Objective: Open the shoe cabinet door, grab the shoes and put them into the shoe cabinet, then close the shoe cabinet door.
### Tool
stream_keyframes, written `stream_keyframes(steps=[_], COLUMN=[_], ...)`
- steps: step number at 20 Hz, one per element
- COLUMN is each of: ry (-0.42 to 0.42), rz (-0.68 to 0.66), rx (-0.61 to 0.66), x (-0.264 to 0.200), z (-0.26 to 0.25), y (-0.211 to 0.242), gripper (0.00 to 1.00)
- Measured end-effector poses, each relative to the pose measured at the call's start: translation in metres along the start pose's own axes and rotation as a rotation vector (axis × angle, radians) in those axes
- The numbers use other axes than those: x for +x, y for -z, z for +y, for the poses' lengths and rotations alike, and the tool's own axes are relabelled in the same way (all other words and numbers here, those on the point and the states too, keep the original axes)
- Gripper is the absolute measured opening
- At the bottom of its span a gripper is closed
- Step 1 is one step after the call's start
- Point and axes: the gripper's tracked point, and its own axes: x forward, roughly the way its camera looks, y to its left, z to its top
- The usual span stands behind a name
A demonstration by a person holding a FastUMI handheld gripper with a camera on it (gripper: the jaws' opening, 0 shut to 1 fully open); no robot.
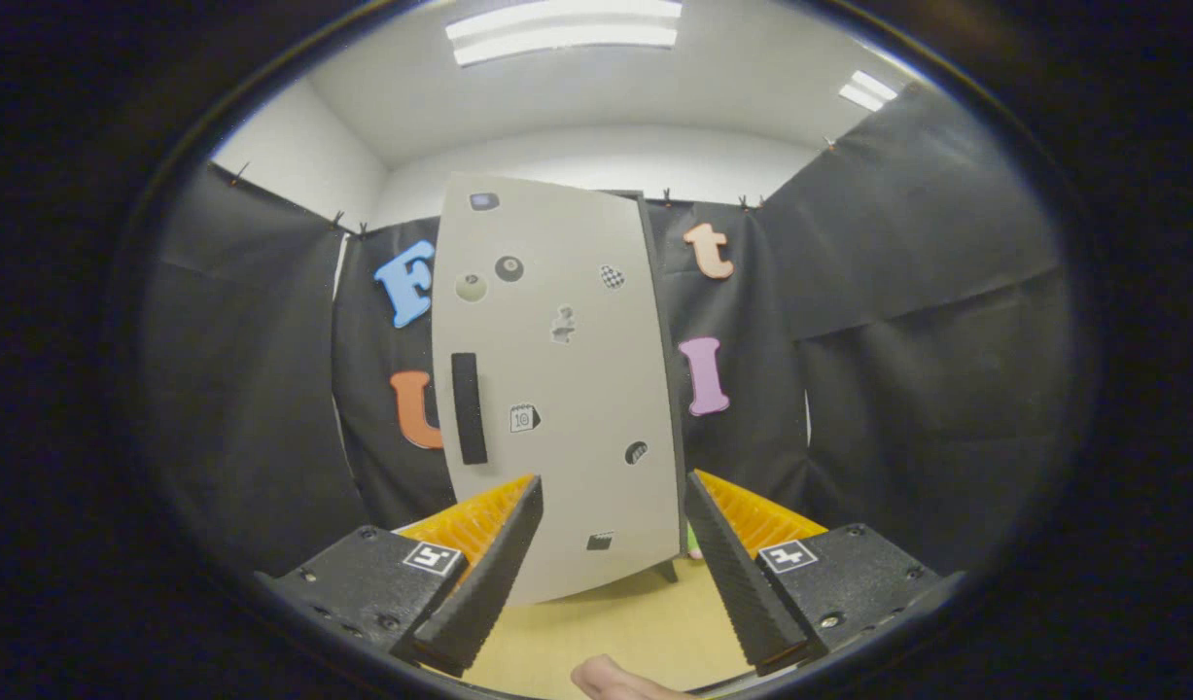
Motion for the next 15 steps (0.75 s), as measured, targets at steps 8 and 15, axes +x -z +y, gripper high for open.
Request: stream_keyframes(steps=[8,15], ry=[-0.026,-0.025], rz=[-0.019,-0.010], rx=[-0.048,-0.035], x=[-0.021,-0.024], z=[-0.008,-0.015], y=[-0.002,0.000], gripper=[0.98,0.99])
